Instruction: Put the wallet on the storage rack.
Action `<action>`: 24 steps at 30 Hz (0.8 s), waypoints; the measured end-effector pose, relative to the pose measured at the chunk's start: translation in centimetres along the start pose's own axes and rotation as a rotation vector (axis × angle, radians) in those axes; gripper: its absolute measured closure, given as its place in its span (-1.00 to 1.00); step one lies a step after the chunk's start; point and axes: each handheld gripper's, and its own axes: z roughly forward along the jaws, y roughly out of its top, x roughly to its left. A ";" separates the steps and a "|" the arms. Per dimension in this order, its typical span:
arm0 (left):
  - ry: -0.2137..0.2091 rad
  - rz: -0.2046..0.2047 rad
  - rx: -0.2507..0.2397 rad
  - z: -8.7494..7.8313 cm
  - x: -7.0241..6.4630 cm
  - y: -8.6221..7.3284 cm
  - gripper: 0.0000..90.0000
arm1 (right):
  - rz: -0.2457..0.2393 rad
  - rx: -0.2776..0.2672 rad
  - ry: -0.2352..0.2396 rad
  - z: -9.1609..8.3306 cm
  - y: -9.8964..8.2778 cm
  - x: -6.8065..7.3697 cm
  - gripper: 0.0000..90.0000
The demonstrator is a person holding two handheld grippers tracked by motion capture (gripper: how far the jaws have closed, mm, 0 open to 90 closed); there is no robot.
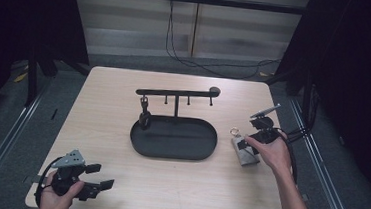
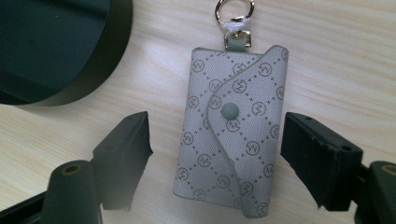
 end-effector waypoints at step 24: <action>-0.003 0.004 0.001 -0.1 0.1 0.1 -0.53 | 0.017 0.123 -0.081 3.7 1.2 -0.2 -0.49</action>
